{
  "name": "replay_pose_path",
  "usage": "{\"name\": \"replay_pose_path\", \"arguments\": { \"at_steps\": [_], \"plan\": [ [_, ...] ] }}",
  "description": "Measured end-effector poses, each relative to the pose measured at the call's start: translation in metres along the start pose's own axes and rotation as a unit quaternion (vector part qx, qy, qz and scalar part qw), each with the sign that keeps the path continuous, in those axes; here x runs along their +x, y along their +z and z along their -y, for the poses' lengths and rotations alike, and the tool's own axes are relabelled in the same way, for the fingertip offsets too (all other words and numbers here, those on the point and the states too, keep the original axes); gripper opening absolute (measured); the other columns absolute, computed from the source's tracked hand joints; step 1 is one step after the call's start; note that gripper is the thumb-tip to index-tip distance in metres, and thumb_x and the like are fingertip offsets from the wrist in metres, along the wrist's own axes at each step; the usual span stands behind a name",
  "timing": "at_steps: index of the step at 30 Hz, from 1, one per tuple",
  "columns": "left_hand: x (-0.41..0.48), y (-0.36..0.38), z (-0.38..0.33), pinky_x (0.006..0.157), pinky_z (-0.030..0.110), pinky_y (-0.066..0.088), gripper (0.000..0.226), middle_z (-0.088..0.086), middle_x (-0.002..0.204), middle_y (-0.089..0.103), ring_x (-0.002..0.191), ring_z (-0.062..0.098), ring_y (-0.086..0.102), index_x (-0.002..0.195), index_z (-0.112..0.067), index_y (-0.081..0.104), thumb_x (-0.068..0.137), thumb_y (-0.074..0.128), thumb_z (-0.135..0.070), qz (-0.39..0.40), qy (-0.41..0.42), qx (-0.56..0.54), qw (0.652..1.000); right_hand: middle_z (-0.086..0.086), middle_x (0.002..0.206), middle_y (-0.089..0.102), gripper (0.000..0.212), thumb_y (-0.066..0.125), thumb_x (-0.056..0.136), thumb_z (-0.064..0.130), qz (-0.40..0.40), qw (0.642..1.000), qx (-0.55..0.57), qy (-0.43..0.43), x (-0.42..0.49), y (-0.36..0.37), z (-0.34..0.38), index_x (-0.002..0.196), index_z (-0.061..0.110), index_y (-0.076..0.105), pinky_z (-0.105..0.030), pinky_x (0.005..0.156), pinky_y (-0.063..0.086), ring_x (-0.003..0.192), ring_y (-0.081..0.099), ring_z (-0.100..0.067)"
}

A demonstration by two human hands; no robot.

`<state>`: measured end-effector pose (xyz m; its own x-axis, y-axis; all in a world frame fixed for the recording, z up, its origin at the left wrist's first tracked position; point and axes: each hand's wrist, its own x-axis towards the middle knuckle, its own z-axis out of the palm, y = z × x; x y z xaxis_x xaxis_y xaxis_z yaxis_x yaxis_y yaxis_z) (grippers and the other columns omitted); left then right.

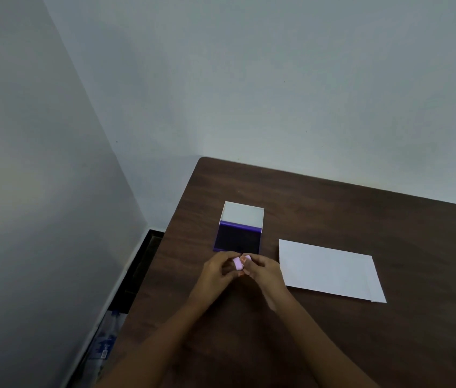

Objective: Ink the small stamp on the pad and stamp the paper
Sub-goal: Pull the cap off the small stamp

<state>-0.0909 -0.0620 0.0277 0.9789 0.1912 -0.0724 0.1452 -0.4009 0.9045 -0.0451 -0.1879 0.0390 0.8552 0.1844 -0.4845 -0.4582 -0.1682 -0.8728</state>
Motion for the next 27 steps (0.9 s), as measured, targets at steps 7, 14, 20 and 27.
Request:
{"name": "replay_pose_path", "arguments": {
  "at_steps": [7, 14, 20, 27],
  "plan": [
    [0.013, 0.003, -0.011, 0.072, 0.002, 0.044, 0.024, 0.001, 0.093, 0.063, 0.087, 0.01, 0.059, 0.101, -0.006, 0.062, 0.078, 0.068, -0.009, -0.024, 0.023, -0.009, 0.999, -0.01, 0.097, 0.067, 0.012, 0.059, 0.085, 0.011, 0.041, 0.975, 0.208, 0.071, 0.003, -0.01, 0.01, 0.094, 0.008, 0.065, -0.019, 0.066, 0.056, 0.09, 0.064, -0.018],
    [0.015, 0.001, -0.017, 0.071, 0.006, 0.048, 0.019, -0.002, 0.087, 0.069, 0.082, -0.002, 0.064, 0.094, -0.017, 0.065, 0.076, 0.071, -0.016, -0.02, 0.035, -0.05, 0.998, -0.013, 0.097, 0.066, 0.013, 0.054, 0.086, 0.004, 0.056, 0.937, 0.323, 0.117, 0.006, -0.016, 0.009, 0.087, 0.007, 0.067, -0.02, 0.057, 0.058, 0.09, 0.064, -0.021],
    [0.02, -0.003, -0.016, 0.06, 0.006, 0.049, 0.019, -0.012, 0.077, 0.068, 0.075, 0.001, 0.064, 0.078, -0.032, 0.063, 0.072, 0.075, -0.019, -0.082, -0.039, -0.109, 0.99, -0.012, 0.09, 0.071, 0.018, 0.053, 0.085, -0.002, 0.053, 0.92, 0.373, 0.113, 0.008, -0.027, 0.013, 0.083, 0.005, 0.07, -0.022, 0.058, 0.058, 0.087, 0.067, -0.021],
    [0.017, 0.002, 0.006, 0.075, 0.014, 0.043, 0.027, -0.001, 0.106, 0.055, 0.089, 0.005, 0.053, 0.101, -0.017, 0.06, 0.077, 0.069, -0.011, 0.007, -0.028, 0.111, 0.993, -0.022, 0.103, 0.059, 0.035, 0.058, 0.068, -0.003, 0.08, 0.812, 0.56, 0.143, 0.002, -0.039, 0.023, 0.102, -0.003, 0.054, -0.027, 0.054, 0.059, 0.086, 0.062, -0.026]
  ]
}}
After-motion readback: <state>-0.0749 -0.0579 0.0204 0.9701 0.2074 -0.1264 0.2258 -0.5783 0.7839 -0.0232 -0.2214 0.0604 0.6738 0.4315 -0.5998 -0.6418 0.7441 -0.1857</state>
